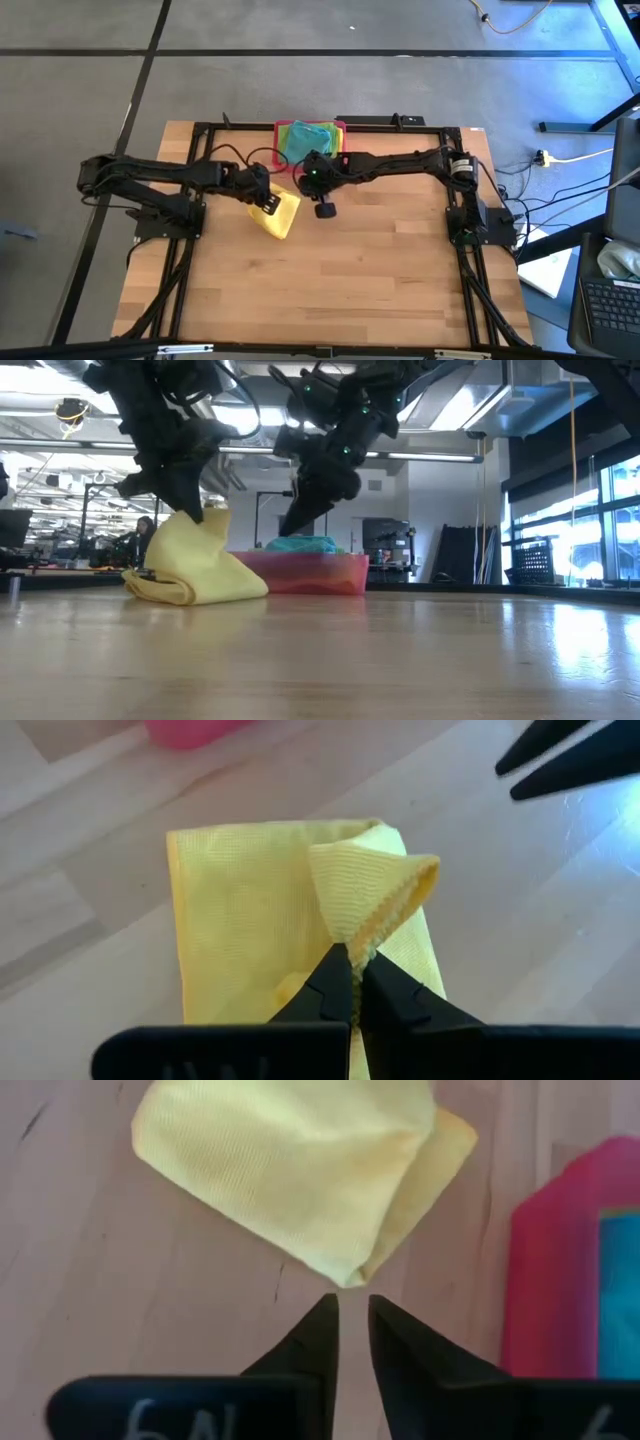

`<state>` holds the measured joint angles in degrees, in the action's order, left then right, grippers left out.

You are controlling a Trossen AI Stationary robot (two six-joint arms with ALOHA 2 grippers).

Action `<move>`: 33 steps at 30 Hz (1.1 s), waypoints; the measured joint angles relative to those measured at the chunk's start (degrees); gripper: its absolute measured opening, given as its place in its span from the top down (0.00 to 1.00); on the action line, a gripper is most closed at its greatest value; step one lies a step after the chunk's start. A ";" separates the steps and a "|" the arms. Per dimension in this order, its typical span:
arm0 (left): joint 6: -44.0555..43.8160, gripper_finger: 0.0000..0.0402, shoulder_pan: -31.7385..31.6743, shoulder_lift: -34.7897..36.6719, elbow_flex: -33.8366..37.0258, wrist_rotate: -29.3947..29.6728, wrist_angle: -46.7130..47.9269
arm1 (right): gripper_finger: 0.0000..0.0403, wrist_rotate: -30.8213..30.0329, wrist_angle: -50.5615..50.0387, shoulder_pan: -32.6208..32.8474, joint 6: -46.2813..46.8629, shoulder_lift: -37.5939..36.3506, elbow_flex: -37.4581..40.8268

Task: Fold microfiber towels
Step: Fold the yellow microfiber cloth

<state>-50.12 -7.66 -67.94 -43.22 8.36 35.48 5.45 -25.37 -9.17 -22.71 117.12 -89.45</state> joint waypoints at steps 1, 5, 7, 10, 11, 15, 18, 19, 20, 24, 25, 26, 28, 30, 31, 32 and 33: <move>0.33 1.00 -0.23 0.18 0.00 -0.42 0.14 | 0.85 0.20 -0.51 -0.18 0.25 0.00 0.00; 0.67 1.00 -1.68 2.13 -0.01 -1.94 -0.05 | 0.82 3.58 -3.05 -0.81 1.60 -0.02 -0.02; 1.46 1.00 -2.33 2.99 -0.02 -1.67 0.58 | 0.81 4.91 -3.28 -0.82 3.02 -0.02 -0.02; 4.26 1.00 -4.24 3.25 -0.02 -0.77 3.35 | 0.81 5.27 -3.38 -0.70 4.62 -0.02 -0.02; 5.52 1.00 -4.88 3.21 -0.02 -0.72 4.05 | 0.81 5.38 -3.31 -0.68 4.64 -0.01 -0.02; 8.98 1.00 -7.16 2.62 -0.02 -2.09 3.80 | 0.81 5.33 -2.90 -0.55 4.61 0.00 -0.02; 10.06 1.00 -8.34 2.68 -0.02 -2.05 3.50 | 0.81 5.34 -2.88 -0.46 4.74 -0.02 -0.02; 10.22 1.00 -8.68 2.66 -0.02 -2.05 3.59 | 0.81 5.34 -2.88 -0.46 5.07 -0.02 -0.02; 10.26 1.00 -8.98 2.66 -0.02 -2.03 3.56 | 0.81 5.34 -2.84 -0.42 5.75 0.00 -0.02; 12.26 0.98 -10.04 2.66 -0.02 -1.07 5.20 | 0.81 5.35 -2.79 -0.44 7.21 -0.02 -0.02; 12.59 0.97 -10.25 2.66 -0.02 -0.62 6.11 | 0.81 5.34 -2.74 -0.44 7.31 -0.02 -0.02; 12.80 0.95 -10.47 2.65 -0.02 -0.13 7.11 | 0.81 5.34 -2.77 -0.46 7.33 0.00 -0.02; 12.80 0.91 -10.93 2.65 -0.02 1.09 9.01 | 0.81 5.34 -2.77 -0.44 7.43 0.00 -0.02; 12.83 0.87 -11.37 2.64 -0.02 1.76 10.36 | 0.81 6.33 -2.77 -0.41 7.49 -0.02 -0.02; 12.82 0.85 -11.57 2.64 -0.02 1.86 10.83 | 0.81 6.97 -2.77 -0.41 7.49 -0.01 -0.02; 12.81 0.83 -11.69 2.64 -0.02 1.90 11.13 | 0.81 7.39 -2.77 -0.41 7.51 -0.02 -0.02; 12.82 0.81 -11.84 2.64 -0.02 1.94 11.22 | 0.81 7.74 -2.79 -0.41 7.51 -0.02 -0.02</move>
<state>-37.30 -19.51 -65.30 -43.24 10.30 46.70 13.19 -28.16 -9.58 -15.20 117.10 -89.47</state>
